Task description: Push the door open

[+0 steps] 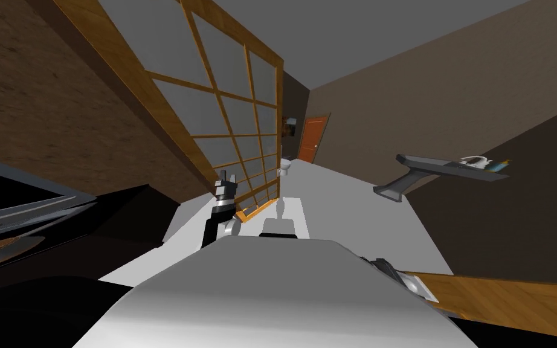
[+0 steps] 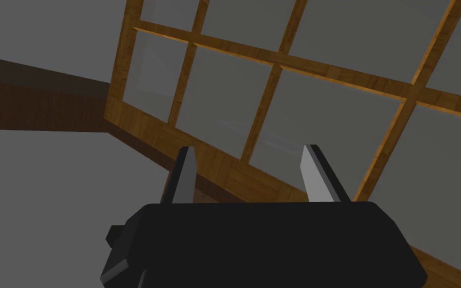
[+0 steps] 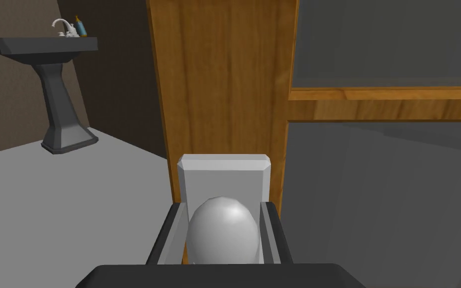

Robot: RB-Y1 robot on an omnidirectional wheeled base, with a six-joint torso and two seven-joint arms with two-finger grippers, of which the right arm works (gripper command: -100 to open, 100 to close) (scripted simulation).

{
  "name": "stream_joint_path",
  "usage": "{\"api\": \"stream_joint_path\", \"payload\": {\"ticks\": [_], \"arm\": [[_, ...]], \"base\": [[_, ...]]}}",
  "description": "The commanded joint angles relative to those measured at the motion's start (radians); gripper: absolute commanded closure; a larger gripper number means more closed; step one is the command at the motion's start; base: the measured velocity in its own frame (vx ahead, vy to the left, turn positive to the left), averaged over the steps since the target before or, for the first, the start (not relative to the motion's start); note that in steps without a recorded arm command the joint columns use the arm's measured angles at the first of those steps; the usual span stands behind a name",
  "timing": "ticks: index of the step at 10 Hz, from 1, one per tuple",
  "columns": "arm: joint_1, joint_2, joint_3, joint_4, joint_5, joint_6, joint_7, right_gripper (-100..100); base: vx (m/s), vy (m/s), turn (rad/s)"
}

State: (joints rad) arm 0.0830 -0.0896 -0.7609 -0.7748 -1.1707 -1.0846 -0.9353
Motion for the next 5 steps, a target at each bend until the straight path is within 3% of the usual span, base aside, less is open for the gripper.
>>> {"api": "stream_joint_path", "payload": {"ticks": [1, 3, 4, 5], "arm": [[0.006, -0.002, -0.018, 0.012, -0.017, -0.011, -0.001, 100], [0.01, -0.003, -0.034, 0.015, -0.033, -0.015, 0.002, 100], [0.008, -0.001, -0.026, 0.018, -0.026, -0.016, -0.005, 100], [0.016, -0.007, -0.044, 0.017, -0.042, -0.023, 0.0, 100]], "base": [[0.094, -0.191, -0.059], [0.099, -0.182, -0.057], [0.034, -0.088, -0.023], [0.028, -0.141, -0.048]]}}
